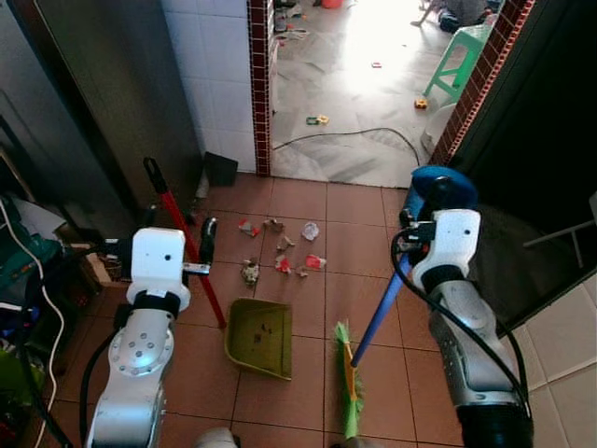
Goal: Sweep floor
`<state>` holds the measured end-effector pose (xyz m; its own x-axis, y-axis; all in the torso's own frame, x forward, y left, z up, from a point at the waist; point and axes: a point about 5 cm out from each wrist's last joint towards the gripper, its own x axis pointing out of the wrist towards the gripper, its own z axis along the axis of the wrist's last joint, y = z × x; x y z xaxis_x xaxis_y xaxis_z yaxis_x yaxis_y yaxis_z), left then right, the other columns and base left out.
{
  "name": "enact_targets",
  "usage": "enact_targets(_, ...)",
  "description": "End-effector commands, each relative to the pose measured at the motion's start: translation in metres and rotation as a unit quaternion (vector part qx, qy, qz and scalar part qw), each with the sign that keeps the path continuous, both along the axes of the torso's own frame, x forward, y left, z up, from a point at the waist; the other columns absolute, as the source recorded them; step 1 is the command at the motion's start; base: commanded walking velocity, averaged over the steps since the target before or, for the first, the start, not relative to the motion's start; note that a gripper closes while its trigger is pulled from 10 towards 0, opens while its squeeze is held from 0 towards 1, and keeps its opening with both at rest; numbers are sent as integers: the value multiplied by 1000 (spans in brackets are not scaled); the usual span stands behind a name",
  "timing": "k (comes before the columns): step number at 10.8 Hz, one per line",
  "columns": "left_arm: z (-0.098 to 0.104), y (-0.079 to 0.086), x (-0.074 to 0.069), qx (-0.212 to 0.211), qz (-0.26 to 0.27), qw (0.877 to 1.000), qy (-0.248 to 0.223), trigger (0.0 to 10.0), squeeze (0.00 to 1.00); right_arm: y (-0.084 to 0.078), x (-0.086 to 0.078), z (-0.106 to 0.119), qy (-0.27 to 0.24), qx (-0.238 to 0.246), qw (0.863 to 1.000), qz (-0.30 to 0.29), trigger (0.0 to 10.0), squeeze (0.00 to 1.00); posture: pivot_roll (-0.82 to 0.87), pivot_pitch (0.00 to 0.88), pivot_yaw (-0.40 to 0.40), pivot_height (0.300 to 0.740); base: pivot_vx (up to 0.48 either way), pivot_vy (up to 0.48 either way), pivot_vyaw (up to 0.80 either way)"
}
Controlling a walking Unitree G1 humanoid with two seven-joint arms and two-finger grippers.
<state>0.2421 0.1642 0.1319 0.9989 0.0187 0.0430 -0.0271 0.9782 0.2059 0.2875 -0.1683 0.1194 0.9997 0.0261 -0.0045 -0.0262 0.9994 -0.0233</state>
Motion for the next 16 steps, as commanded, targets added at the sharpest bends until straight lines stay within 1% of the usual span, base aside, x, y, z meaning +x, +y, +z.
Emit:
enact_targets(1, 1, -3, 2, -1, -9, 1000, 0, 10000, 0, 0, 3, 11, -22, -7, 1000, 0, 10000, 0, 60, 26, -25, 740, 0, 0, 0)
enact_targets(3, 7, -9, 7, 2, -25, 1000, -12, 10000, 0, -3, 7, 21, -37, -18, 999, -4, 10000, 0, 31, 21, -30, 740, 0, 0, 0)
enact_targets(4, 8, -10, 7, 3, -27, 1000, -14, 10000, 0, -4, 7, 21, -38, -16, 999, -8, 10000, 0, 36, 17, -21, 740, 0, 0, 0)
enact_targets(5, 8, -8, 8, 4, -27, 1000, -12, 10000, 0, -3, 6, 17, -36, -14, 999, -10, 10000, 0, 42, 22, -3, 740, 0, 0, 0)
enact_targets(6, 9, -8, 12, 6, -32, 999, -12, 10000, 0, 2, 4, 10, -26, -7, 1000, -10, 10000, 0, 59, 17, -2, 740, 0, 0, 0)
enact_targets(8, 18, -10, 19, 4, -27, 999, -26, 10000, 0, 11, 4, 8, -23, -1, 1000, 3, 10000, 0, 83, 21, -3, 740, 0, 0, 0)
enact_targets(10, 16, -11, 15, -4, -27, 999, -22, 10000, 0, 8, 4, 7, -23, 1, 1000, -3, 10000, 0, 80, 29, 0, 740, 0, 0, 0)
enact_targets(12, 13, -9, 11, -1, -28, 1000, -13, 10000, 0, -1, -2, 2, -15, -4, 1000, -17, 10000, 0, 79, 39, 2, 740, 0, 0, 0)
enact_targets(13, 16, -10, 13, 8, -34, 999, -16, 10000, 0, -3, -4, 1, -13, -6, 1000, -19, 10000, 0, 80, 53, 3, 740, 0, 0, 0)
enact_targets(14, 20, -10, 17, 6, -35, 999, -20, 10000, 0, -3, -5, 2, -14, -7, 1000, -19, 10000, 0, 79, 59, 6, 740, 0, 0, 0)
enact_targets(16, 24, -11, 16, 0, -31, 999, -22, 10000, 0, -5, -7, 3, -13, -8, 1000, -22, 10000, 0, 81, 80, -3, 740, 0, 0, 0)
